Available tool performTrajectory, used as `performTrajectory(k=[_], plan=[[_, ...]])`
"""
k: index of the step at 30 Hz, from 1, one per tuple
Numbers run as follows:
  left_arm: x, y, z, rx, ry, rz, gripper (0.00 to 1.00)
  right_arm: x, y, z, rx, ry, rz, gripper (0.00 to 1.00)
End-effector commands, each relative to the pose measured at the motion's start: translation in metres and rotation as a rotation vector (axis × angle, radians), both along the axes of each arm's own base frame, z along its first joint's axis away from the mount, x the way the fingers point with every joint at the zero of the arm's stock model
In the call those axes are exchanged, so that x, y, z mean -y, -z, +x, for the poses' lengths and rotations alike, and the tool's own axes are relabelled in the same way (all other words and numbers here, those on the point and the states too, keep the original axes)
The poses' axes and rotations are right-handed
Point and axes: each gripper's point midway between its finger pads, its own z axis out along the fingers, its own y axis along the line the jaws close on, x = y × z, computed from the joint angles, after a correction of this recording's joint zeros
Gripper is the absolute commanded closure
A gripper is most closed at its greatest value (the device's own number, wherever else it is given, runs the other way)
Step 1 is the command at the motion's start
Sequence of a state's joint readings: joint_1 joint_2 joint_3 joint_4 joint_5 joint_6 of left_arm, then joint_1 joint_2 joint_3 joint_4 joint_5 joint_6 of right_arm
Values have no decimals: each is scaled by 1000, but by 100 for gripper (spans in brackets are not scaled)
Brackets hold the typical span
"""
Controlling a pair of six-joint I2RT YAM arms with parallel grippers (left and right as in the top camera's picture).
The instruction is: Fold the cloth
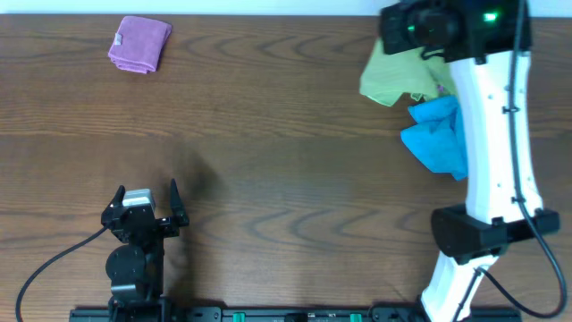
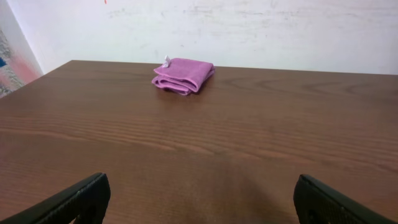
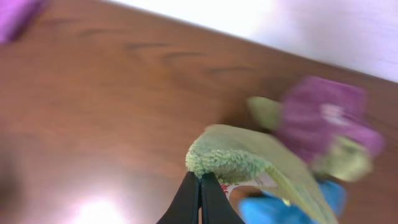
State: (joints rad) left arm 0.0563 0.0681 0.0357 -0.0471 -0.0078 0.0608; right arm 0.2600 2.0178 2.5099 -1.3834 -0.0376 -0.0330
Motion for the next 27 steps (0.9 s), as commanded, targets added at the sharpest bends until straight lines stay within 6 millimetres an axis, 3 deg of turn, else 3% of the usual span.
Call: performTrajectory(k=[1,3,4,6,7,10,14,17,21,27], plan=[[-4,21,-2,-57,-19,14,5,-92,16,-33,-112,-331,174,99],[-4,21,-2,-56,-19,14,5,-143,30,-75,-203,-598,226,99],[-4,21,-2,-56,-19,14,5,-159,44,-96,-252,-707,182,86],[-4,21,-2,-56,-19,14,5,-165,64,-117,-321,-777,99,16],[-4,21,-2,-56,-19,14,5,-165,71,-123,-345,-793,57,1],[-4,21,-2,-56,-19,14,5,-155,83,-121,-360,-755,-48,1],[-4,21,-2,-56,-19,14,5,-127,92,-98,-353,-638,-134,1],[-4,21,-2,-56,-19,14,5,-105,119,-85,-411,-557,-177,4],[-4,21,-2,-56,-19,14,5,-70,176,-80,-593,-337,-130,15],[-4,21,-2,-56,-19,14,5,-33,219,-86,-761,-88,-35,25]])
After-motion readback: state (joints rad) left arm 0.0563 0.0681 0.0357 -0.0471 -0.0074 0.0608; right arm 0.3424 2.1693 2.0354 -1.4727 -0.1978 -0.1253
